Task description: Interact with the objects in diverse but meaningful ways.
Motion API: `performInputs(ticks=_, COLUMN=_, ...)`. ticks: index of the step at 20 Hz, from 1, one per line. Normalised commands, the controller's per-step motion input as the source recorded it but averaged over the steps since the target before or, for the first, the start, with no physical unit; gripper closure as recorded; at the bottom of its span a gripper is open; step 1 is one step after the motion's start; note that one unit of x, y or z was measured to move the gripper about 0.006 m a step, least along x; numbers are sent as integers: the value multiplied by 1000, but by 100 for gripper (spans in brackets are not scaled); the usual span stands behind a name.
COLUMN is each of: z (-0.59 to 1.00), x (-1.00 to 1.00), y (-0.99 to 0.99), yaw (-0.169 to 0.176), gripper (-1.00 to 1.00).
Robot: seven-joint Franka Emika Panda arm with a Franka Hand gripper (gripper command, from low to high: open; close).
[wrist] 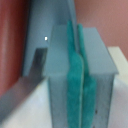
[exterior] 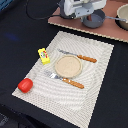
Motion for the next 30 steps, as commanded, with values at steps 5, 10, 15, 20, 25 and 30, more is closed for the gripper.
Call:
performInputs(ticks=5, z=1000, x=-194, y=17, yaw=-33, gripper=100)
performInputs(ticks=10, z=673, x=-182, y=-323, yaw=-2, gripper=100)
performInputs(ticks=15, z=125, x=-367, y=-633, yaw=0, gripper=100)
performInputs(ticks=20, z=-2, x=-425, y=-696, yaw=0, gripper=100)
performInputs(ticks=25, z=-68, x=-519, y=-593, yaw=34, gripper=100)
performInputs(ticks=30, z=-96, x=-518, y=-614, yaw=40, gripper=100)
